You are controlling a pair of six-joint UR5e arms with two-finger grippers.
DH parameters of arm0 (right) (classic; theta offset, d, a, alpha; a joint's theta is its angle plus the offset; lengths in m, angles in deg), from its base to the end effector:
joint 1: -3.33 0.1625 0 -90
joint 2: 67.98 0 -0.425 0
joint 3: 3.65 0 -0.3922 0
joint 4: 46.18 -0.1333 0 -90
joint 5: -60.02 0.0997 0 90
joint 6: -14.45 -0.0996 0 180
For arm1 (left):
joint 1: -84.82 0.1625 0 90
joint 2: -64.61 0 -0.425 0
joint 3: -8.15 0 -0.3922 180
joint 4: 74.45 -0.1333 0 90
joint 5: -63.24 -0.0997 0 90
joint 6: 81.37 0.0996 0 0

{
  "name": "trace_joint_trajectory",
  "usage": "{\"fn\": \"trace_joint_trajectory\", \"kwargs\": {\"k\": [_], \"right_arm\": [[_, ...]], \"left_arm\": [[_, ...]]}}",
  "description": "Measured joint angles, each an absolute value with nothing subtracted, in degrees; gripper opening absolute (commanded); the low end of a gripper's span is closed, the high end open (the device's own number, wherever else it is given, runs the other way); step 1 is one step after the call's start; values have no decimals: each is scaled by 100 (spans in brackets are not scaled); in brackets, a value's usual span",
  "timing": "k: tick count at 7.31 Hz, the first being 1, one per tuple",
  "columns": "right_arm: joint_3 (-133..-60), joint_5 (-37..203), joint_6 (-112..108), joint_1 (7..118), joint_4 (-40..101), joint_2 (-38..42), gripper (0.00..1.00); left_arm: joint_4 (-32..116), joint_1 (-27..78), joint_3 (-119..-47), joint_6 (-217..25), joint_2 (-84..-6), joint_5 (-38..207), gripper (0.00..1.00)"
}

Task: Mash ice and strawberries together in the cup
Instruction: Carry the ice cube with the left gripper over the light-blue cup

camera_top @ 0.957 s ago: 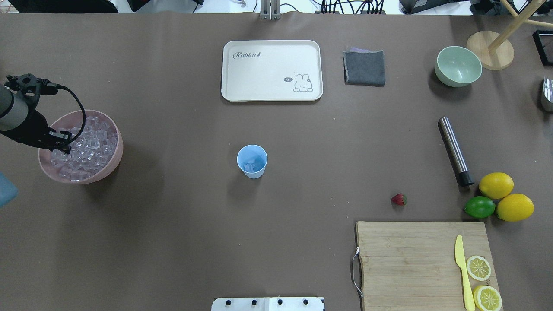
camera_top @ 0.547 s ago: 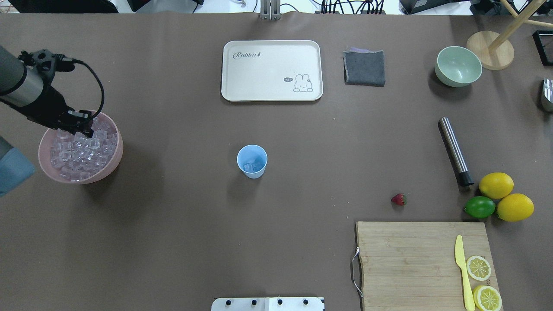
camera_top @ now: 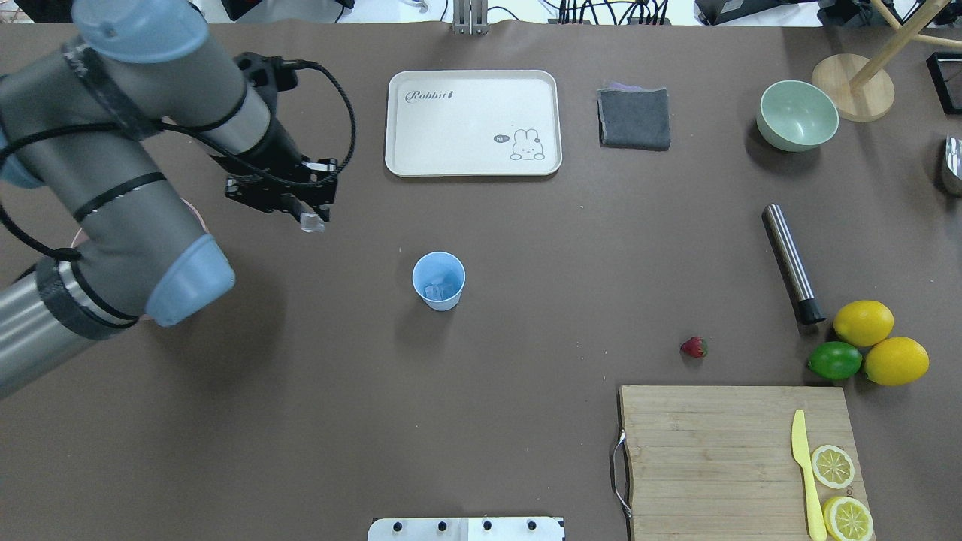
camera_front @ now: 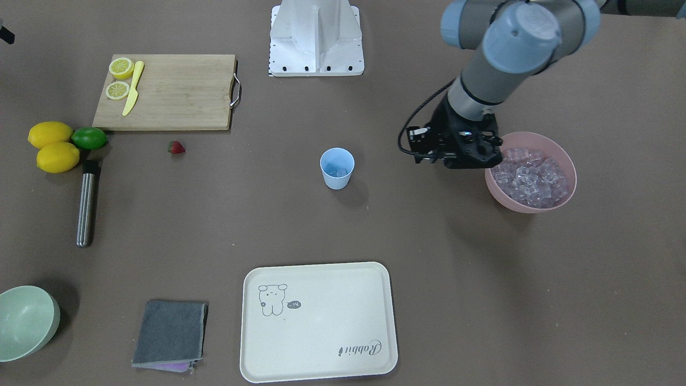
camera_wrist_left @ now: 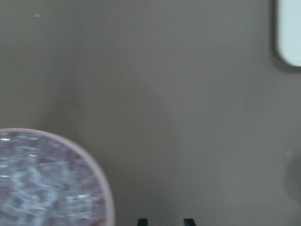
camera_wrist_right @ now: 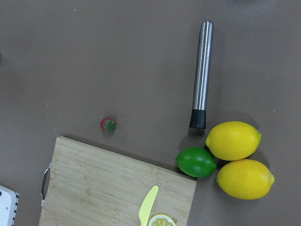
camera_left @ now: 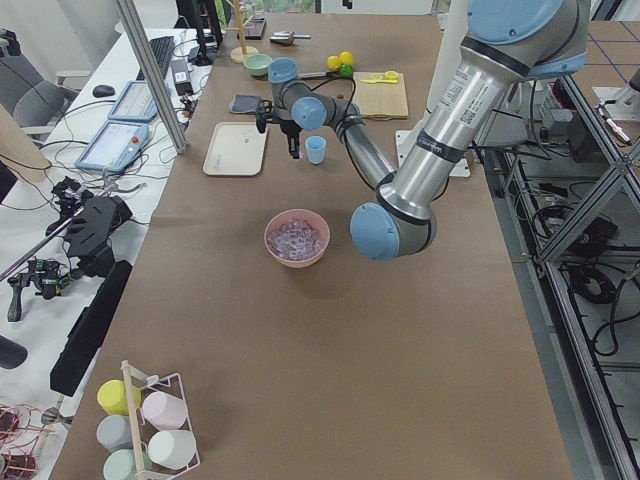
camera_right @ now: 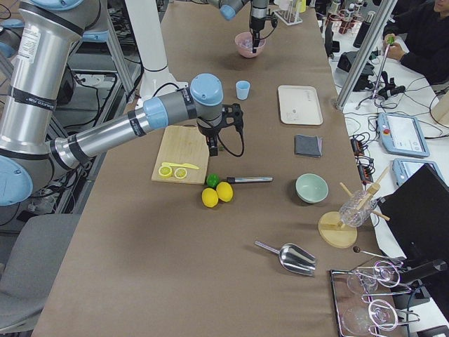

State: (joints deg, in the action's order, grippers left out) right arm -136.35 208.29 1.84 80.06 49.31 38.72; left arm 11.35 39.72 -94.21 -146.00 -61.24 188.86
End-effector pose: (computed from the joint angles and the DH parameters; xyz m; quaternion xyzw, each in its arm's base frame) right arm -0.0312 -0.3441 0.4118 0.0443 -0.5017 -0.0916 0.8590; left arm 0.3972 -0.5052 0.2035 -0.0258 0.4550 -0.0383 0.8893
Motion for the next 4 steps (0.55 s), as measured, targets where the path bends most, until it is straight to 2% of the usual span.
{"fn": "trace_joint_trajectory", "kwargs": {"k": [2, 4], "right_arm": [[-13597, 20792, -556, 7647, 4926, 3413, 100], [-13370, 20580, -1265, 7074, 4918, 2807, 100]], "left_arm": [[1620, 4460, -8893, -15383, -6695, 18496, 0], [2215, 4668, -8419, -15705, -6882, 18323, 0]]}}
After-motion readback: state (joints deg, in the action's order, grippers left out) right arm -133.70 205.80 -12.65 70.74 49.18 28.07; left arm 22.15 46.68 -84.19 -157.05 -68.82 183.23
